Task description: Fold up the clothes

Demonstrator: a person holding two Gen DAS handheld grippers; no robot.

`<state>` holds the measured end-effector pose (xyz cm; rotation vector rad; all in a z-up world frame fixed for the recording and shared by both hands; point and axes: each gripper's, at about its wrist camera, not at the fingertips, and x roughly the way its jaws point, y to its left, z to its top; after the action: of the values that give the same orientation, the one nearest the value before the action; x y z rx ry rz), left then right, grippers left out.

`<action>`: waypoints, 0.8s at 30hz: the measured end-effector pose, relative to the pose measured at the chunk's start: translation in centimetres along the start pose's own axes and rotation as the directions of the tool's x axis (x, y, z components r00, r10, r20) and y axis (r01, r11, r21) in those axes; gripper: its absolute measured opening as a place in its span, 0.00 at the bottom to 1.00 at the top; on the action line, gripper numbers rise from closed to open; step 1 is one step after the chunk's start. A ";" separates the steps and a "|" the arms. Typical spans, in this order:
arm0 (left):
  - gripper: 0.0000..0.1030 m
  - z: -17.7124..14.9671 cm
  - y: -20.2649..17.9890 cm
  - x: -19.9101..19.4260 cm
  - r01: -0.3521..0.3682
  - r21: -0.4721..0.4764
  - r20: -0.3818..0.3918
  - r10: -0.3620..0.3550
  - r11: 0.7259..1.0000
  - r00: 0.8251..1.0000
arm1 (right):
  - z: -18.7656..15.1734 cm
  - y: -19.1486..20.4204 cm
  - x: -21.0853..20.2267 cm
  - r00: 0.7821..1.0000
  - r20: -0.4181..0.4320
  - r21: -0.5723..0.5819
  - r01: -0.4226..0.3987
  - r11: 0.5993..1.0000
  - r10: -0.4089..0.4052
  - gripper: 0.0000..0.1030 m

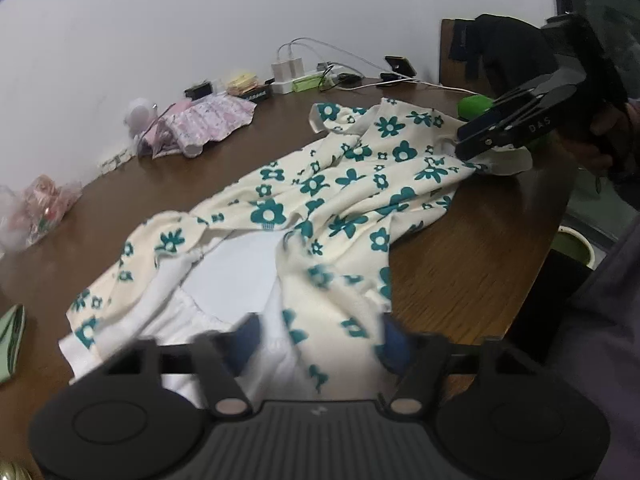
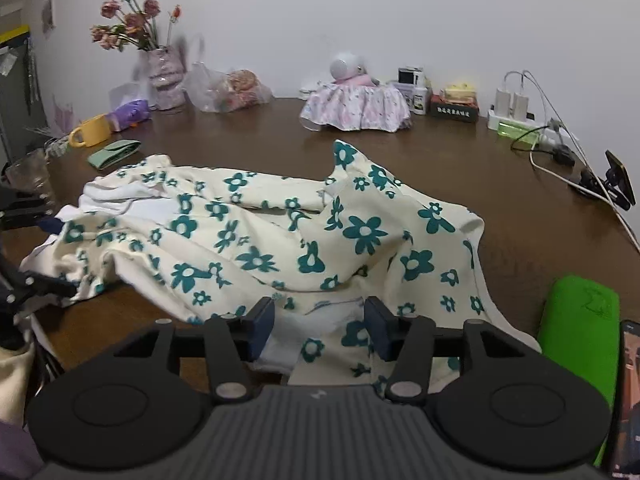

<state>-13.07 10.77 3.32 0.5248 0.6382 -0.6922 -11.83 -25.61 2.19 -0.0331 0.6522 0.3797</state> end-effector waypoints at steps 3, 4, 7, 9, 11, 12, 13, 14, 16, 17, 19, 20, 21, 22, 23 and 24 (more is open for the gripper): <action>0.09 0.2 1.2 -0.3 -0.141 0.175 -0.012 0.145 0.974 0.989 | -0.3 0.2 0.4 1.000 -0.005 -0.007 -0.024 1.000 0.024 0.44; 0.09 0.2 1.6 -0.6 -0.193 0.232 -0.010 0.201 0.953 0.979 | -0.5 0.2 0.5 1.000 -0.017 -0.008 -0.021 1.000 0.021 0.40; 0.19 -0.1 2.4 -1.2 -0.266 0.341 -0.065 0.305 0.902 0.950 | -1.5 -0.5 0.5 0.999 -0.046 0.007 -0.012 1.000 0.013 0.31; 0.25 -0.7 2.5 -1.8 -0.284 0.370 -0.101 0.342 0.885 0.934 | -2.0 -0.8 0.2 0.999 -0.035 0.015 -0.008 1.000 0.009 0.31; 0.31 -1.2 2.9 -3.4 -0.267 0.314 -0.104 0.313 0.911 0.944 | -2.3 -0.8 -0.1 0.999 -0.033 0.013 0.004 1.000 -0.003 0.31; 0.35 -1.2 3.3 -4.4 -0.252 0.247 -0.076 0.278 0.936 0.957 | -2.4 -0.8 -0.1 1.000 -0.030 0.009 0.009 1.000 -0.009 0.31; 0.44 -1.1 3.7 -5.4 -0.232 0.171 -0.039 0.242 0.958 0.970 | -2.2 -0.7 -0.3 1.000 -0.025 0.008 0.006 1.000 -0.006 0.31; 0.48 -1.0 4.1 -6.4 -0.206 0.096 0.002 0.207 0.974 0.978 | -2.1 -0.6 -0.5 1.000 -0.019 0.008 0.002 1.000 -0.002 0.31; 0.65 -0.6 4.6 -6.7 -0.134 -0.026 0.098 0.136 0.991 0.986 | -1.7 -0.4 -1.0 1.000 -0.008 0.007 -0.005 1.000 0.005 0.36; 0.70 -0.3 4.5 -6.2 -0.095 -0.066 0.134 0.103 0.993 0.986 | -1.3 -0.3 -1.3 0.998 0.023 0.017 -0.052 0.999 0.051 0.41; 0.77 0.5 4.1 -4.7 -0.042 -0.113 0.171 0.061 0.993 0.983 | -0.7 0.1 -1.2 0.990 0.054 0.034 -0.130 0.991 0.128 0.56; 0.77 0.9 3.6 -3.1 -0.047 -0.104 0.149 0.063 0.993 0.987 | -0.4 0.4 -0.7 0.988 0.045 0.040 -0.151 0.988 0.149 0.56; 0.76 1.2 3.2 -1.6 -0.066 -0.086 0.113 0.075 0.994 0.991 | -0.1 0.7 -0.2 0.985 0.036 0.046 -0.171 0.984 0.170 0.56; 0.69 1.4 2.7 -0.3 -0.086 -0.065 0.075 0.091 0.994 0.993 | 0.0 1.2 0.6 0.988 0.011 0.039 -0.151 0.988 0.151 0.49; 0.58 1.3 2.8 0.3 -0.061 -0.075 0.054 0.065 0.995 0.996 | 0.0 1.6 1.3 0.992 -0.014 0.032 -0.123 0.992 0.124 0.41; 0.27 1.1 3.0 0.8 -0.024 -0.092 0.037 0.028 0.995 0.999 | 0.0 1.8 1.8 0.993 -0.033 0.033 -0.115 0.993 0.116 0.23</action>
<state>-10.05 11.75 4.25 0.4330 0.6230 -0.6439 -11.13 -23.31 1.28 0.0273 0.6963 0.4818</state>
